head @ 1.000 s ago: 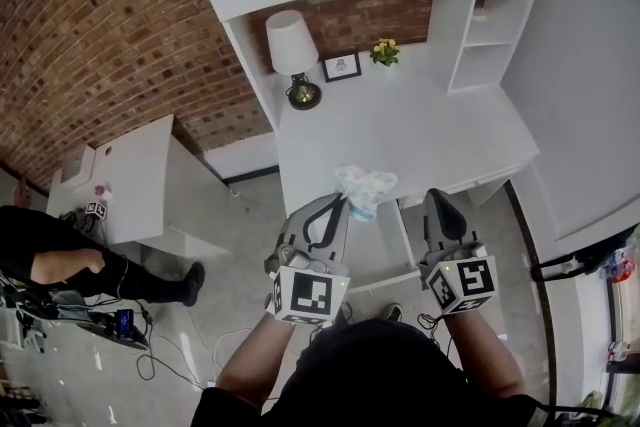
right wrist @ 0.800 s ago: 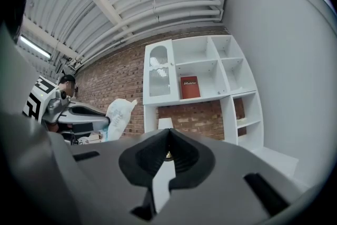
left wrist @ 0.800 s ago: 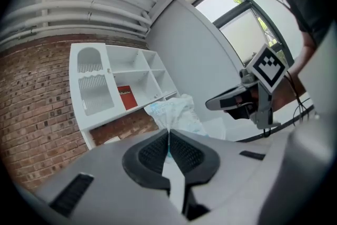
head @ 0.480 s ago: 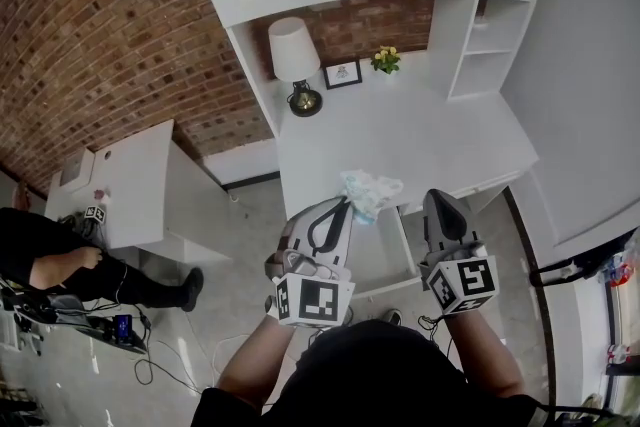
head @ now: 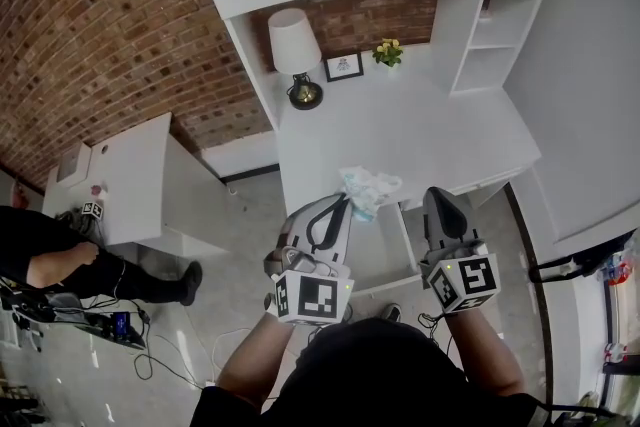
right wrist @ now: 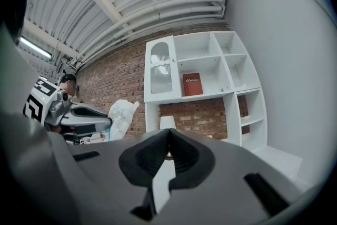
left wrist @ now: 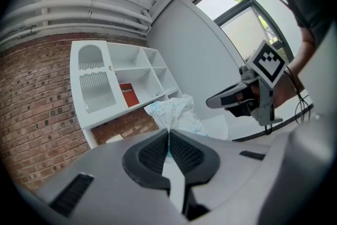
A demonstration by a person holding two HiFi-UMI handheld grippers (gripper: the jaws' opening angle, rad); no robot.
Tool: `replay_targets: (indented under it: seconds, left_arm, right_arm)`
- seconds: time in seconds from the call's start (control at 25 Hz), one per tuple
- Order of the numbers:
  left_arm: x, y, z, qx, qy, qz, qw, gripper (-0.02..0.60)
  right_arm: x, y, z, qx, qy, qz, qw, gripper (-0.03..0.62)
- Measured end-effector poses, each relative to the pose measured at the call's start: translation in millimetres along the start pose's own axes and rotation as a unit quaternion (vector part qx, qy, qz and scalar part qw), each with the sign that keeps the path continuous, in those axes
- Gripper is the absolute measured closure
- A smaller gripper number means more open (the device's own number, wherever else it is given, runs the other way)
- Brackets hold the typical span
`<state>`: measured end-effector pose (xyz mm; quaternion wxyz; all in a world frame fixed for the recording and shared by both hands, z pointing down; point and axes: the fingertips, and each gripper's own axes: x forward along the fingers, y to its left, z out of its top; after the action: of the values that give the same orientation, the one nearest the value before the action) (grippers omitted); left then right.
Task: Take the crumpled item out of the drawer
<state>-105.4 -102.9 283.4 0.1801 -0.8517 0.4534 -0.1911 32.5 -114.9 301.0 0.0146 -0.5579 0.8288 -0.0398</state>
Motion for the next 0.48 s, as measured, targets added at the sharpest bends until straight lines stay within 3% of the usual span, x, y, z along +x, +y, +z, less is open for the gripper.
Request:
replay_targets:
  seconds: [0.48]
  left_arm:
    - [6.2,4.9,-3.6,-0.004,-0.003,0.002,1.0000,0.566]
  right_arm:
    - [6.9,-2.3,-6.5,0.002,0.008,-0.002,1.000,0.594]
